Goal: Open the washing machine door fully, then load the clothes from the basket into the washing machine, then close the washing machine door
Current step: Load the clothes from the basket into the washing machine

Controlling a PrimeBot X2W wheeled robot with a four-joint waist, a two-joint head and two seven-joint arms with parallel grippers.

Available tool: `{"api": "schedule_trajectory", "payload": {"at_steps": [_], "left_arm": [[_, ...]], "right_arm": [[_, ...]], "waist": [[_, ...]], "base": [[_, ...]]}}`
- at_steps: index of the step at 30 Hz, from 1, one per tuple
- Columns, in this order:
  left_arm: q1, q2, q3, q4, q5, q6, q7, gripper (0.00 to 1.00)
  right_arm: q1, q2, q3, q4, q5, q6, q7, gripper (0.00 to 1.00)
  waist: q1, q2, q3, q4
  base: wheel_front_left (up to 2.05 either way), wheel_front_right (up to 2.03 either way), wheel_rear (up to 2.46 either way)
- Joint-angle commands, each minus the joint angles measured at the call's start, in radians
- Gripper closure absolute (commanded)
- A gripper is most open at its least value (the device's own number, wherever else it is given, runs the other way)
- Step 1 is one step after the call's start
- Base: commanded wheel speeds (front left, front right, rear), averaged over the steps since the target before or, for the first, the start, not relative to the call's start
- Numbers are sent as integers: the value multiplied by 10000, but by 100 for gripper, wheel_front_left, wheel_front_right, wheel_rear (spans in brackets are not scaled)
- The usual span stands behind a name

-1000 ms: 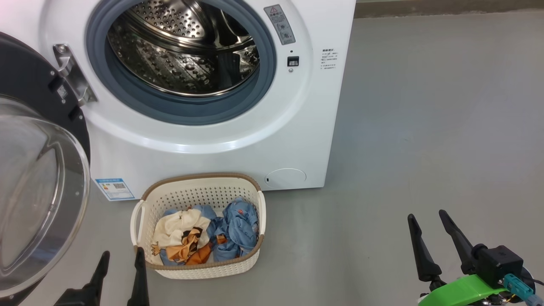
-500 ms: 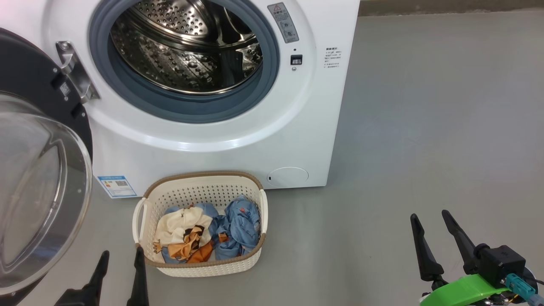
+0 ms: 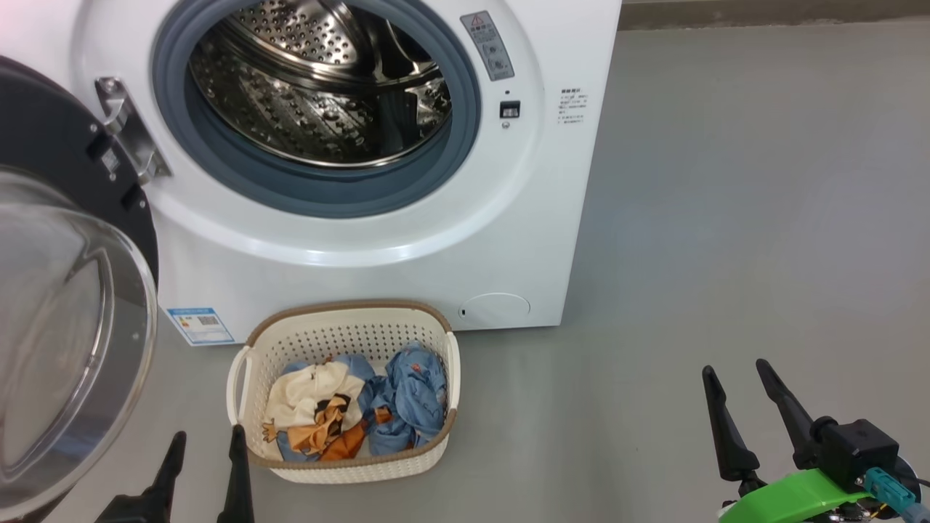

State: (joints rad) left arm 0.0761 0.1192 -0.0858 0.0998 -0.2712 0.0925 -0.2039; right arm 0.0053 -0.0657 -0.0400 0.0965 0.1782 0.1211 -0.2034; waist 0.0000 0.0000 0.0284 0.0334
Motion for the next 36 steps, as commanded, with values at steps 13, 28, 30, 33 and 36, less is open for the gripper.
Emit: {"api": "schedule_trajectory", "payload": {"at_steps": [13, 28, 30, 33, 36], "left_arm": [[-770, 175, 381, -129, -133, 204, -299, 0], [-931, 139, 434, 115, -248, 192, -473, 0], [-927, 115, 400, 126, -238, 192, -487, 0], [-918, 97, 358, 145, -238, 185, -501, 0], [-914, 88, 321, 147, -240, 173, -512, 0]], "right_arm": [[-138, -119, 276, -335, 7, 96, 25, 0], [-269, -131, 249, -301, 19, 96, -36, 0], [-270, -129, 254, -286, 20, 96, -51, 0], [-280, -125, 264, -250, 24, 96, -73, 0], [-284, -114, 262, -230, 15, 96, -92, 0]], "waist": [[0, 0, 349, 86], [0, 0, 595, 145], [0, 0, 615, 147], [0, 0, 635, 149], [0, 0, 638, 156]], "base": [[182, -174, -8], [42, -42, 0], [0, 0, 0], [0, 0, 0], [0, 0, 0]]}}
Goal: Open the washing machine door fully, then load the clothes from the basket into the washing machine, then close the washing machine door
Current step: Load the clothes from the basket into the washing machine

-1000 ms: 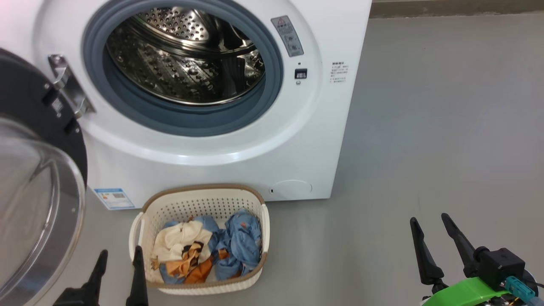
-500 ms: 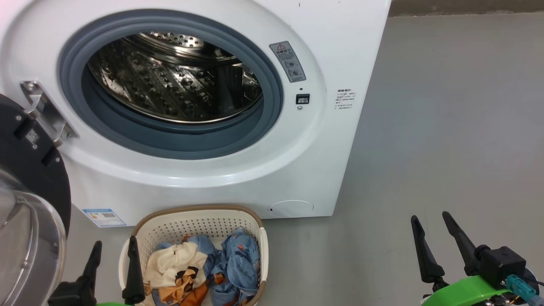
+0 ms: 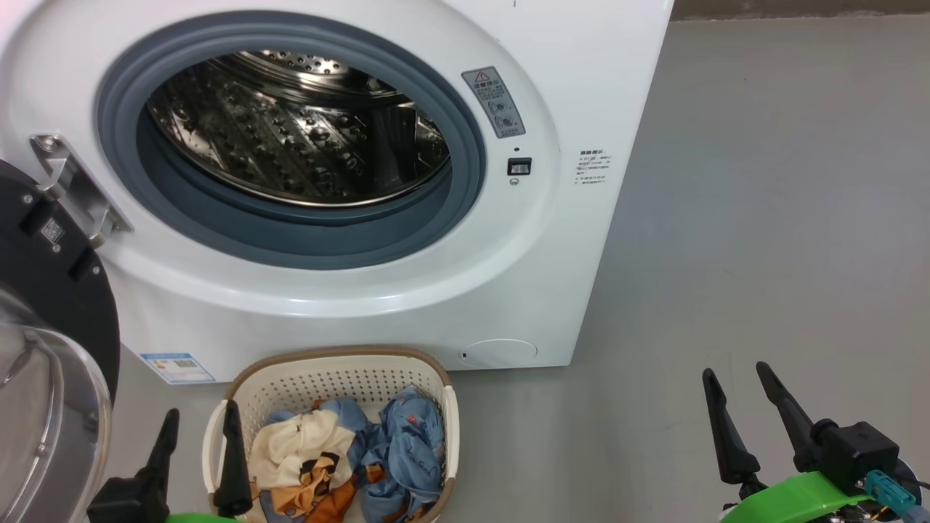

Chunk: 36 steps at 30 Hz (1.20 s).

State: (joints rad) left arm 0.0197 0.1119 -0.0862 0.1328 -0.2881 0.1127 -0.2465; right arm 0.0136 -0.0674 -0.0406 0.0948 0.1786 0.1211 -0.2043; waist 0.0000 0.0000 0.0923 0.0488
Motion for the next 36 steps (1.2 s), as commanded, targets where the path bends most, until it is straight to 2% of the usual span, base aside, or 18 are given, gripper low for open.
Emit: {"api": "schedule_trajectory", "payload": {"at_steps": [1, 36], "left_arm": [[-349, 174, 313, -181, -65, -40, -89, 0], [-237, 302, -37, -151, -198, -68, -102, 0]], "right_arm": [[-365, -91, 271, -212, 2, 96, -86, 0], [-274, -100, 260, -129, 5, 96, -147, 0]], "waist": [[0, 0, -3, 3], [0, 0, -58, 84]], "base": [[0, 0, 0], [0, 0, 0]]}}
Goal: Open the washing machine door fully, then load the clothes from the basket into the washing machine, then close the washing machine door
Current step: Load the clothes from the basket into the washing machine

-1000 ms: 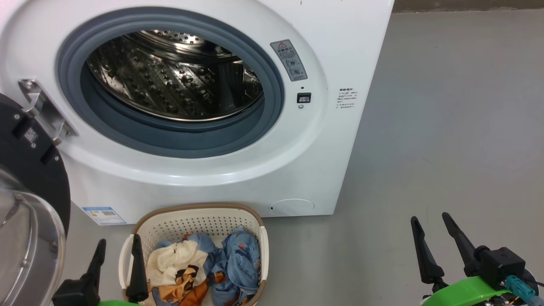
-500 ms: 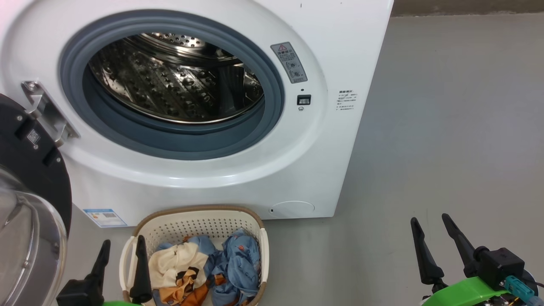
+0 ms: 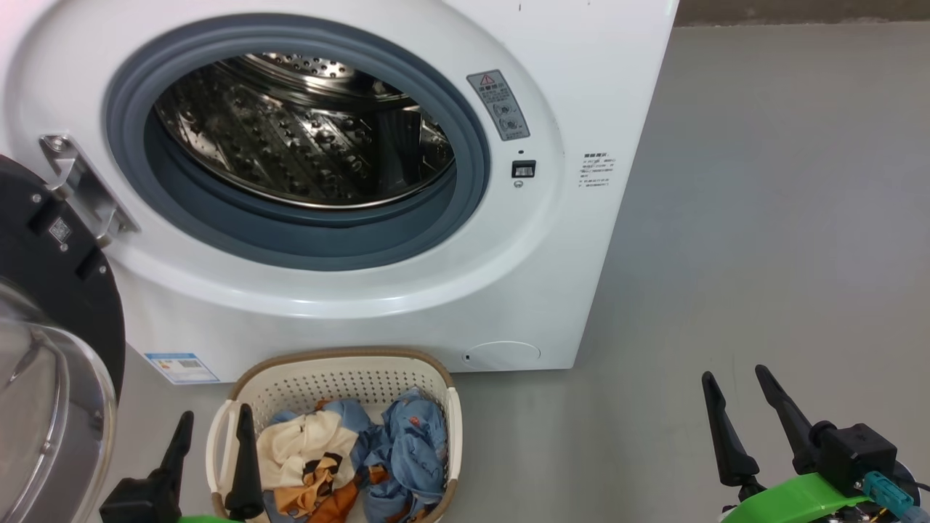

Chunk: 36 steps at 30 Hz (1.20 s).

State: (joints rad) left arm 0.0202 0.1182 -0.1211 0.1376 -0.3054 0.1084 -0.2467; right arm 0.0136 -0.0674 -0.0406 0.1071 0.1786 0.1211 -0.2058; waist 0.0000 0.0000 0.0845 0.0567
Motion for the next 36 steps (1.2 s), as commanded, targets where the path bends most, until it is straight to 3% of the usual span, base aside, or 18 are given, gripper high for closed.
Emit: {"api": "schedule_trajectory", "payload": {"at_steps": [1, 20, 36], "left_arm": [[-245, 246, 308, -205, -34, -31, -100, 0], [-1102, 383, 185, 118, -170, -161, -77, 0], [-4080, 514, 258, 2111, -404, -719, -122, 0]], "right_arm": [[-275, -99, 264, -261, 7, 96, -135, 0], [-801, -7, 336, -178, 39, 96, -339, 0], [-2155, 41, 704, -200, -43, 96, -495, 0]], "waist": [[0, 0, 56, 7], [0, 0, 1757, -6], [0, 0, 4555, -485]], "base": [[0, 0, 0], [0, 0, 0], [0, 0, 0]]}}
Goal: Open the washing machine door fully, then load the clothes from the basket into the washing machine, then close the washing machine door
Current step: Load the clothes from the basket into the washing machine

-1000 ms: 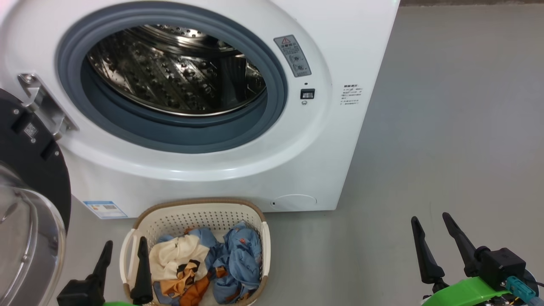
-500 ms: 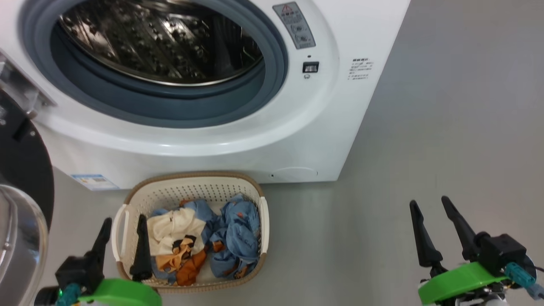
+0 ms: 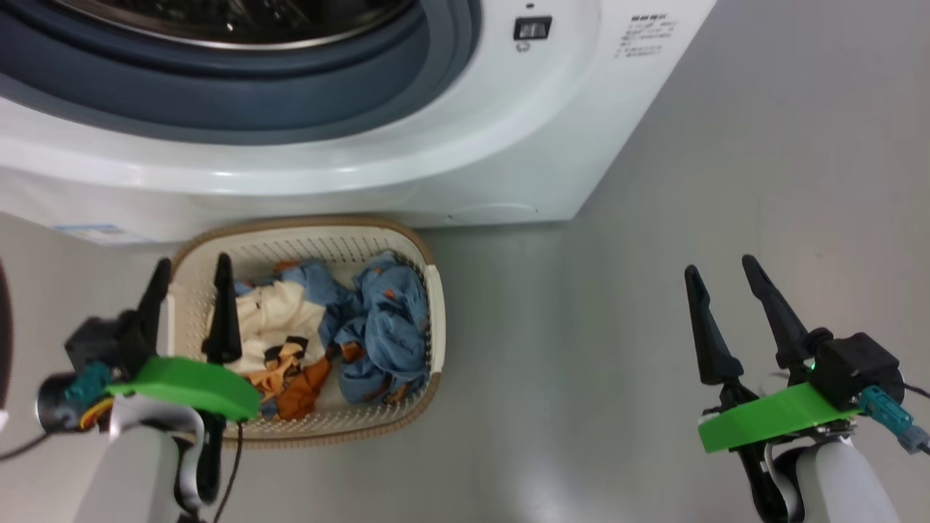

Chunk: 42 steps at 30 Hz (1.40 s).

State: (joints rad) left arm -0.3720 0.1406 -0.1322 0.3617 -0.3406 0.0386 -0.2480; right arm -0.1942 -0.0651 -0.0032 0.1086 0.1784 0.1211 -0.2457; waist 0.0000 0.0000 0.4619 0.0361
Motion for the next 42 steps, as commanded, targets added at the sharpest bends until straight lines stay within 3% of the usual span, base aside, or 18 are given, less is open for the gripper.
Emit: {"api": "schedule_trajectory", "payload": {"at_steps": [1, 22, 34, 42], "left_arm": [[-344, 317, 379, 32, -39, -61, -113, 0], [-2561, 858, 387, 3992, 380, -761, -136, 0], [-3357, 1347, -279, 6422, 920, -959, 77, 0], [-3868, 1777, -729, 7502, 1307, -805, 529, 0]], "right_arm": [[-154, 20, 338, -206, -44, 96, -104, 0], [-1022, 103, 488, -305, 72, 96, -158, 0], [-1261, 141, 653, -335, 241, 96, -159, 0], [-1330, 147, 866, -303, 600, 96, -160, 0]], "waist": [[0, 0, 915, -317], [0, 0, 2969, -1011], [0, 0, 3549, -1324], [0, 0, 3906, -1627]], "base": [[0, 0, 0], [0, 0, 0], [0, 0, 0], [0, 0, 0]]}}
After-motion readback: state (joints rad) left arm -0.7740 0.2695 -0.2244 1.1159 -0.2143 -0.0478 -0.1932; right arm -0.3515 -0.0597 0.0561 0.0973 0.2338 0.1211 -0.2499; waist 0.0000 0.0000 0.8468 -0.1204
